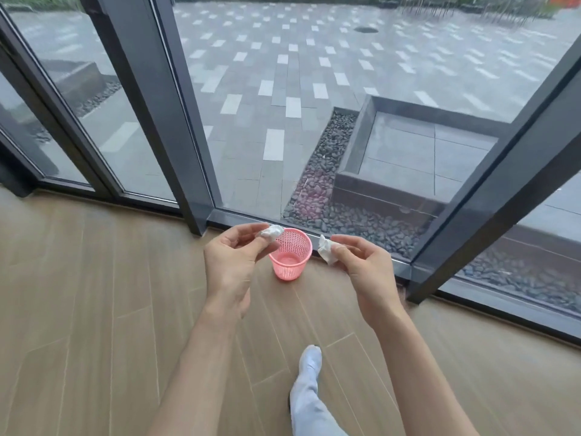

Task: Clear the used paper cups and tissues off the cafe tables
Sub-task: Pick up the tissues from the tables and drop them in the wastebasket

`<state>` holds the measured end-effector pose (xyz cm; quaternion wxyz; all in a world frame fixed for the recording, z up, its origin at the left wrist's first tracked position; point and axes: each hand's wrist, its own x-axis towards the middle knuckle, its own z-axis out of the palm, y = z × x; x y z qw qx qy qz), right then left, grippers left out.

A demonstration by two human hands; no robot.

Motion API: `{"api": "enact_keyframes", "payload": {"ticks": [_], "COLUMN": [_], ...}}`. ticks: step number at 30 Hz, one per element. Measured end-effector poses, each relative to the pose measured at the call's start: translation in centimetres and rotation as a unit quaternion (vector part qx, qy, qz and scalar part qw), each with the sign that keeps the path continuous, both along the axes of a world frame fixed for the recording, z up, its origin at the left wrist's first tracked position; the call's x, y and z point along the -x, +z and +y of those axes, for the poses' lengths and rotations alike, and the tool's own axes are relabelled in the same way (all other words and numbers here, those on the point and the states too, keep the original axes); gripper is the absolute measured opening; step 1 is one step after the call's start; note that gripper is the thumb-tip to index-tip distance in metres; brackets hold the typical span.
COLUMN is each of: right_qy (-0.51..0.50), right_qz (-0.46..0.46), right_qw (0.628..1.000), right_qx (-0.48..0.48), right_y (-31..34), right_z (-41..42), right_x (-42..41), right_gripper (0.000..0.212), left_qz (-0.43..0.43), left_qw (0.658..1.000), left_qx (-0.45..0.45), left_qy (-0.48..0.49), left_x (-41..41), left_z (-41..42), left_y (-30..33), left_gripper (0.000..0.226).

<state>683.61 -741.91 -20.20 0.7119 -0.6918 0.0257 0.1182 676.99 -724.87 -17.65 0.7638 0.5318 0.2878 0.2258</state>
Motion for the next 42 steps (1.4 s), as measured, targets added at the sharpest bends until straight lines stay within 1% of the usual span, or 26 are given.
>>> {"api": "enact_keyframes", "payload": {"ticks": [8, 14, 16, 19, 22, 26, 31, 33, 37, 39, 41, 42], "right_qy": [-0.004, -0.003, -0.006, -0.016, -0.026, -0.027, -0.048, -0.061, -0.084, -0.091, -0.077, -0.064], "right_qz": [0.027, 0.067, 0.078, 0.099, 0.130, 0.181, 0.229, 0.235, 0.242, 0.245, 0.248, 0.254], "right_qw": [1.000, 0.998, 0.997, 0.995, 0.990, 0.979, 0.963, 0.957, 0.942, 0.934, 0.925, 0.920], "right_qx": [-0.009, 0.004, 0.011, 0.022, 0.042, 0.094, 0.137, 0.162, 0.217, 0.244, 0.278, 0.292], "right_y": [-3.9, -7.0, -8.6, -12.4, -18.0, -27.9, -43.0, -49.1, -59.9, -64.2, -67.3, -68.4], "right_z": [5.1, 7.7, 8.3, 9.3, 10.5, 12.4, 16.4, 18.0, 20.4, 21.4, 22.0, 22.2], "right_x": [-18.4, -29.9, -32.7, -36.1, -38.6, -40.9, -44.2, -45.1, -45.8, -45.8, -45.7, -45.7], "right_gripper": [0.013, 0.012, 0.012, 0.011, 0.011, 0.017, 0.024, 0.023, 0.017, 0.013, 0.005, 0.010], "left_qz": [0.033, 0.076, 0.094, 0.144, 0.182, 0.221, 0.288, 0.323, 0.370, 0.388, 0.402, 0.408], "left_qw": [0.999, 0.996, 0.994, 0.986, 0.979, 0.970, 0.948, 0.933, 0.913, 0.905, 0.898, 0.894], "left_qx": [-0.002, 0.026, 0.022, -0.001, 0.008, 0.035, -0.014, -0.040, -0.031, -0.037, -0.044, -0.049], "left_qy": [-0.033, -0.038, -0.055, -0.082, -0.090, -0.099, -0.132, -0.152, -0.168, -0.170, -0.171, -0.176], "left_x": [-18.1, -30.3, -33.4, -37.3, -40.8, -44.9, -49.2, -50.2, -50.8, -50.6, -50.4, -50.3], "left_z": [4.6, 7.7, 8.6, 10.1, 11.5, 13.0, 15.0, 15.7, 16.5, 17.2, 18.0, 18.3], "left_y": [-2.8, -5.4, -7.2, -11.5, -17.2, -26.8, -42.9, -49.5, -60.8, -65.1, -68.0, -69.0], "left_gripper": [0.019, 0.012, 0.012, 0.015, 0.016, 0.012, 0.011, 0.009, 0.009, 0.008, 0.009, 0.011]}}
